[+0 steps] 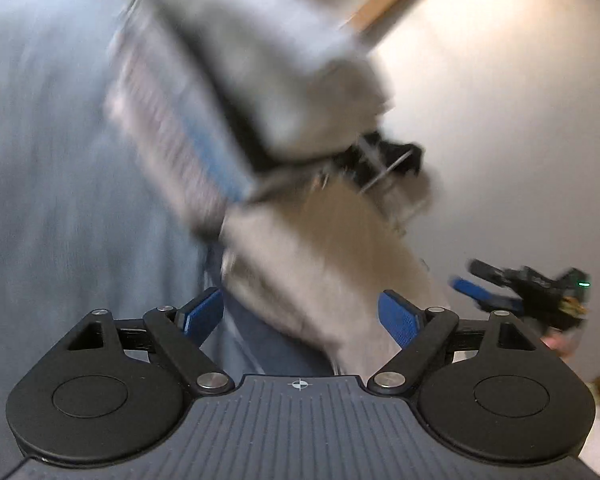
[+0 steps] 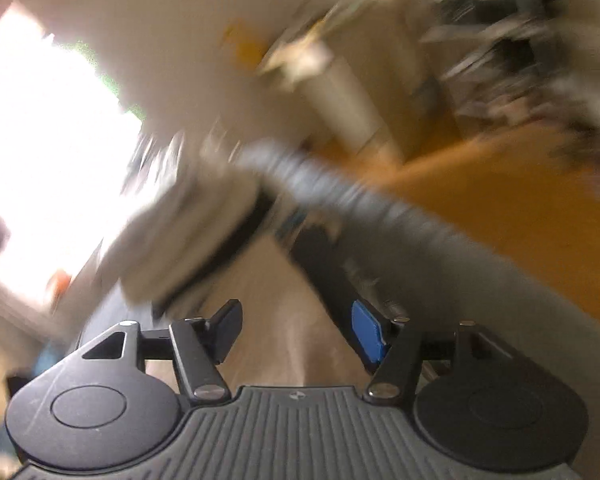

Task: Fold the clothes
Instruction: 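Lower the trousers onto the folded clothes stack and open both tools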

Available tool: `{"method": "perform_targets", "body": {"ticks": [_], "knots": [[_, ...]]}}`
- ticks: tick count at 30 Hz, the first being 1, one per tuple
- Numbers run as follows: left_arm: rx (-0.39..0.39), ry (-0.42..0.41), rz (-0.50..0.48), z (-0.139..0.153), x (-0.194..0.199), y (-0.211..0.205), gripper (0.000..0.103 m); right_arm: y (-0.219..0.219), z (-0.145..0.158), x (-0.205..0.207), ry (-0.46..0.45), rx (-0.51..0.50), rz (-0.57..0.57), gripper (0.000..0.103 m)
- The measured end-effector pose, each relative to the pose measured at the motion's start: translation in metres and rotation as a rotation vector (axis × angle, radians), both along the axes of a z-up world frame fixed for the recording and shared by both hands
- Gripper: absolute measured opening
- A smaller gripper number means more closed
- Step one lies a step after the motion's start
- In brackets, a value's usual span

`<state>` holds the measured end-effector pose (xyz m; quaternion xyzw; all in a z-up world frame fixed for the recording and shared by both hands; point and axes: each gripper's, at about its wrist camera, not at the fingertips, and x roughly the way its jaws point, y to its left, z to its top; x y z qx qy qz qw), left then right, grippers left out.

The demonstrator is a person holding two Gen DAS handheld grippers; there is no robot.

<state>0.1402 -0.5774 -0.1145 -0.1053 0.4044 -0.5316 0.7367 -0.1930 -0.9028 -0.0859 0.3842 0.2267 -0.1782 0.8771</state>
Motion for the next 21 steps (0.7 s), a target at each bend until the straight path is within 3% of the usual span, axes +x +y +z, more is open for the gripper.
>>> {"method": "perform_targets", "body": {"ticks": [3, 5, 7, 12, 15, 18, 21], "knots": [[-0.018, -0.127, -0.068, 0.009, -0.003, -0.034, 0.082, 0.059, 0.008, -0.01, -0.026, -0.081, -0.05, 0.05], [0.039, -0.179, -0.101, 0.001, -0.007, -0.062, 0.078, 0.097, 0.005, -0.002, -0.009, -0.117, -0.04, 0.049], [0.099, -0.183, -0.101, -0.014, -0.001, -0.072, 0.073, 0.118, -0.01, 0.013, 0.036, -0.158, -0.025, 0.049], [0.203, -0.174, -0.081, -0.04, 0.016, -0.06, 0.077, 0.141, -0.06, 0.051, 0.199, -0.255, -0.026, 0.044], [0.184, -0.133, -0.056, -0.04, 0.023, -0.046, 0.077, 0.147, -0.048, 0.043, 0.183, -0.271, -0.082, 0.045], [0.148, -0.092, 0.003, -0.031, 0.028, -0.022, 0.082, 0.155, -0.031, -0.008, 0.049, -0.175, -0.216, 0.061], [0.144, -0.021, 0.045, -0.035, 0.035, -0.002, 0.084, 0.152, -0.055, -0.047, -0.088, 0.156, -0.305, 0.066]]}}
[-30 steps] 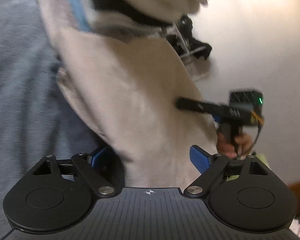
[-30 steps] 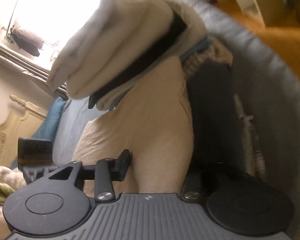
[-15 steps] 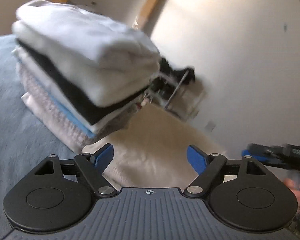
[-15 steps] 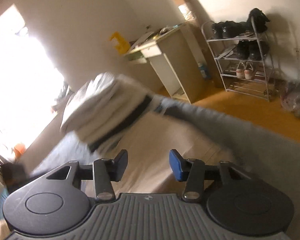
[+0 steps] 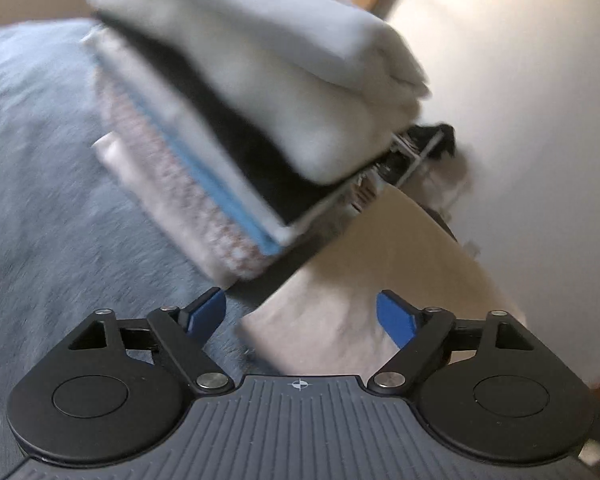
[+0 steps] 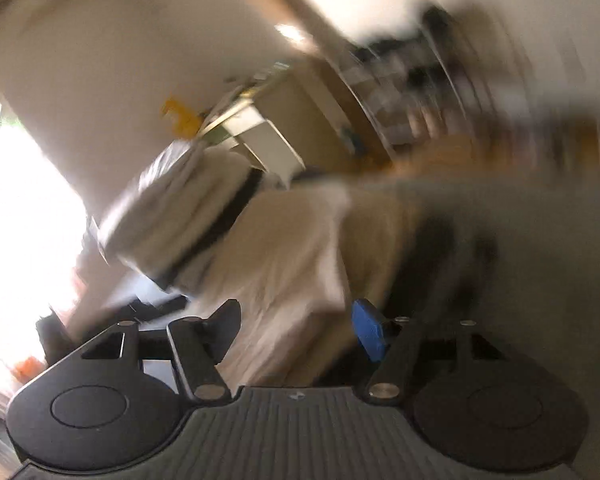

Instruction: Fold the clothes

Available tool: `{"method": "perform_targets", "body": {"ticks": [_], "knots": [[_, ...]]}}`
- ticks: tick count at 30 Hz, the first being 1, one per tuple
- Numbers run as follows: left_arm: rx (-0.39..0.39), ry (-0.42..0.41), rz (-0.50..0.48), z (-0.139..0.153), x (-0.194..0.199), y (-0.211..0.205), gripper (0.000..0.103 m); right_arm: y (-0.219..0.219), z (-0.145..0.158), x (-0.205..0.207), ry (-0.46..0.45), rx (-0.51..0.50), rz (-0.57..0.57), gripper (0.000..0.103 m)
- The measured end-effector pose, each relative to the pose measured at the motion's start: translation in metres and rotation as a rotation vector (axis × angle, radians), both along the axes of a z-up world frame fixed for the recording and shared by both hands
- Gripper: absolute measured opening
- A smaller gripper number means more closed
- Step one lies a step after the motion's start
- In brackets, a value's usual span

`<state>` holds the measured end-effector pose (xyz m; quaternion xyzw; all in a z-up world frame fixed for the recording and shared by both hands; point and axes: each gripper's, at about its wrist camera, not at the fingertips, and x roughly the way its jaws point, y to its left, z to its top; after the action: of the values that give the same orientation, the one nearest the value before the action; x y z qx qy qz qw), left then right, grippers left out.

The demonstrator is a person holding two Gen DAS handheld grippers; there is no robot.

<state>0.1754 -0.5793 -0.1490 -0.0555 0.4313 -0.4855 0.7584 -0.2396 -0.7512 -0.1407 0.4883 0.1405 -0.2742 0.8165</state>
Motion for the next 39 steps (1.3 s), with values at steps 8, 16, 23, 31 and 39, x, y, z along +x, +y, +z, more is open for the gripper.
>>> {"method": "perform_targets", "body": {"ticks": [8, 16, 23, 31, 39], "knots": [[0.052, 0.064, 0.006, -0.018, 0.001, -0.024, 0.075, 0.009, -0.055, 0.013, -0.164, 0.301, 0.063, 0.022], [0.032, 0.074, 0.024, -0.014, 0.004, -0.04, 0.072, 0.025, -0.019, 0.026, -0.209, 0.146, 0.118, 0.014], [0.042, 0.07, 0.034, -0.023, 0.008, -0.041, 0.075, 0.031, -0.064, 0.029, -0.076, 0.238, 0.113, 0.039], [0.007, -0.091, -0.056, 0.019, -0.011, -0.007, 0.075, 0.043, -0.002, -0.007, 0.04, -0.075, 0.005, 0.049], [0.075, -0.301, -0.416, 0.089, -0.067, 0.055, 0.087, 0.117, 0.029, 0.056, 0.194, -0.191, 0.051, 0.054]]}}
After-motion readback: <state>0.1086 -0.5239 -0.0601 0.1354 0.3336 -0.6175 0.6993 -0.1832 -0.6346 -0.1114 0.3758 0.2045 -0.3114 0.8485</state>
